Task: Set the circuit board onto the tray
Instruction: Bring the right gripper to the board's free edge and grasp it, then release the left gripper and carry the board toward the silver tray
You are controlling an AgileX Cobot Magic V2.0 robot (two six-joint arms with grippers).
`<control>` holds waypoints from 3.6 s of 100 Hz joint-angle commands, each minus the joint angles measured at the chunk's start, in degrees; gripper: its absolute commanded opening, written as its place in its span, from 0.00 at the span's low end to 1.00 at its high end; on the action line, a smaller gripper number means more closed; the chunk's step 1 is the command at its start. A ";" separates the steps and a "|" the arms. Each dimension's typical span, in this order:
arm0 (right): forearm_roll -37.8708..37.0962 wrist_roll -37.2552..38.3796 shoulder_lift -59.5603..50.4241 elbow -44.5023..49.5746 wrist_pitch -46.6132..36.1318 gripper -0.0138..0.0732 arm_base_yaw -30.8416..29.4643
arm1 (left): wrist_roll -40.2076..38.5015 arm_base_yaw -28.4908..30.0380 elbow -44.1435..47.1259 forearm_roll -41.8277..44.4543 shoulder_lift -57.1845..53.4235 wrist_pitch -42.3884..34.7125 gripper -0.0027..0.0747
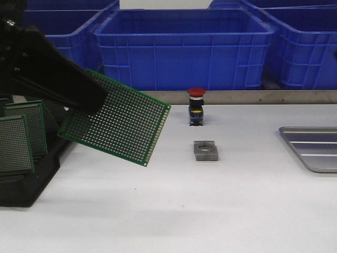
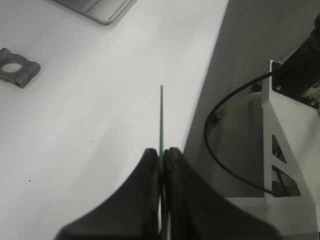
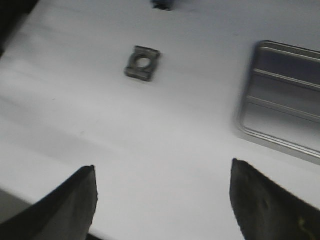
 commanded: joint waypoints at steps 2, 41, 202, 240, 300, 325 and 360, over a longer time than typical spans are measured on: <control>8.42 -8.35 4.04 -5.13 0.28 0.81 2.21 | -0.34 -0.51 -1.54 -3.80 -1.20 1.61 0.01; 38.35 -52.66 20.09 -13.61 17.95 0.81 3.38 | -0.34 -0.51 -1.54 -3.80 -1.20 1.61 0.01; 52.57 -81.14 35.33 -16.45 17.93 0.10 11.38 | -0.34 -0.51 -1.54 -3.80 -1.20 1.98 0.34; 52.08 -71.82 35.33 -16.45 18.12 0.10 7.67 | -0.34 2.01 -3.34 -1.11 -1.33 -0.71 0.74; 50.24 -54.98 35.33 -16.40 12.24 0.10 -23.77 | -0.34 6.23 -6.60 -3.21 -1.33 0.89 0.74; 50.24 -54.98 38.58 -16.40 3.75 0.10 -31.28 | -0.34 6.23 -6.60 -3.21 -1.33 1.99 0.74; 50.30 -54.98 46.50 -16.40 -3.61 0.10 -32.24 | -0.34 6.23 -6.60 -3.21 -1.33 2.08 0.74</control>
